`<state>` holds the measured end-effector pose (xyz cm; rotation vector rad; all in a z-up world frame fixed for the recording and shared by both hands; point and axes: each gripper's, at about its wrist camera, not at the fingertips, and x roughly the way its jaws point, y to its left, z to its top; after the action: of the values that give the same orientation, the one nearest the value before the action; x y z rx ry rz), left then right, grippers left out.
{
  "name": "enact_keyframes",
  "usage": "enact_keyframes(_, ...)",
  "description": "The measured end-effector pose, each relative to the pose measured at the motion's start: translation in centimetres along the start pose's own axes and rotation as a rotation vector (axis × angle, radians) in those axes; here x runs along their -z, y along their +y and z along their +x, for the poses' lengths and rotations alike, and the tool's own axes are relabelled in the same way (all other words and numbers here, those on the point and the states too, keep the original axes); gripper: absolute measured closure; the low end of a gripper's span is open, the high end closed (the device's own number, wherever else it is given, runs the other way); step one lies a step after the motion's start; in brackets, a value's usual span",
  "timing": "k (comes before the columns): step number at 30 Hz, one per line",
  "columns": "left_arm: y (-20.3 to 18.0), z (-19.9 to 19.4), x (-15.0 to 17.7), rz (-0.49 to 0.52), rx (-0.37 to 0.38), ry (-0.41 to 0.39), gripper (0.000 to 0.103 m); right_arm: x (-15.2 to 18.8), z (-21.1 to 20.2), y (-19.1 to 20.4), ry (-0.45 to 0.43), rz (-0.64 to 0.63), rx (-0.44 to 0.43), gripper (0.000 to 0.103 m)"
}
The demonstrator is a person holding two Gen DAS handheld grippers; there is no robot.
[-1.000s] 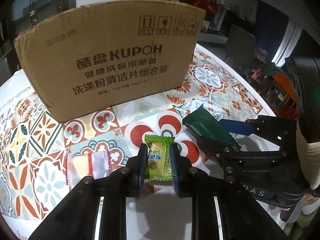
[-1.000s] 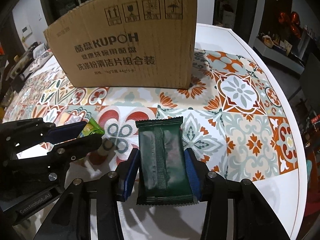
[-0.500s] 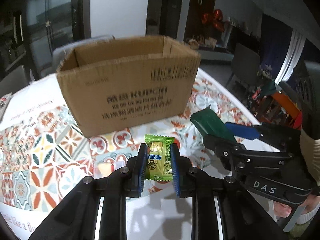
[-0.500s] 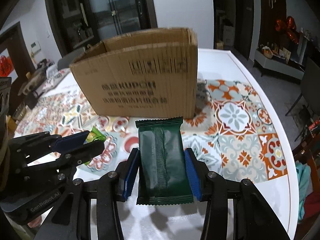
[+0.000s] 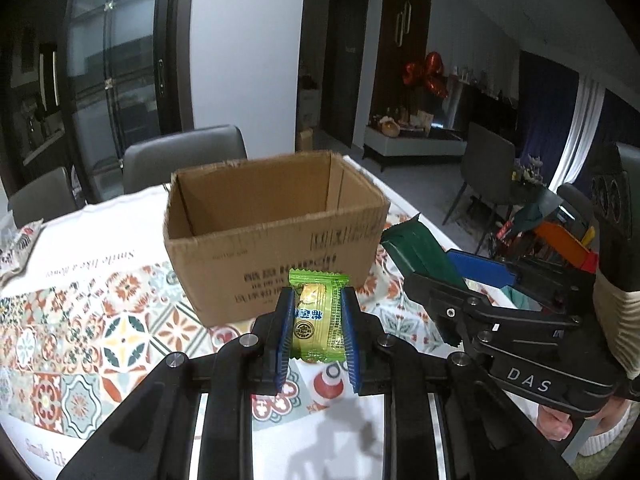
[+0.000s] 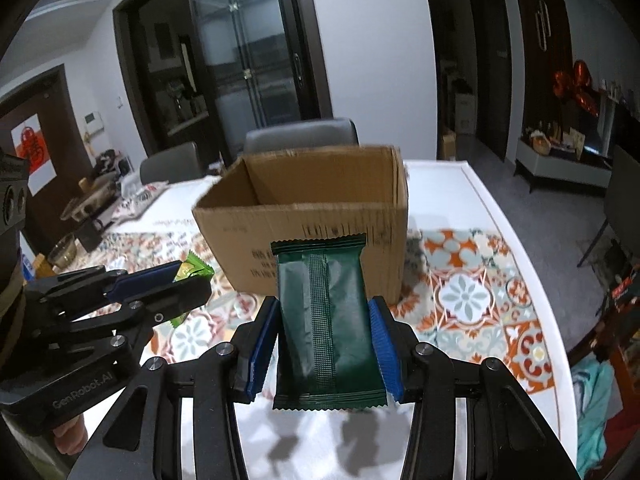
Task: Organize snacks
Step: 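Carry both snacks over the cardboard box and open both tools to drop them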
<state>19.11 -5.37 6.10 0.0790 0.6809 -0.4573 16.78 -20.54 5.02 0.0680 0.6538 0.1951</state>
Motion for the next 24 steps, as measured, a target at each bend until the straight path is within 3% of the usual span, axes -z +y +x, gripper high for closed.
enact_keyframes(13,1.3,-1.6,-3.9,0.025,-0.042,-0.062,0.08,-4.7,-1.1,1.3,-0.087,-0.055,-0.008,0.056)
enact_keyframes(24,3.0,0.2,-7.4,0.014,-0.029,-0.032,0.08,-8.2,0.0,1.6,-0.086,-0.106,0.006,0.056)
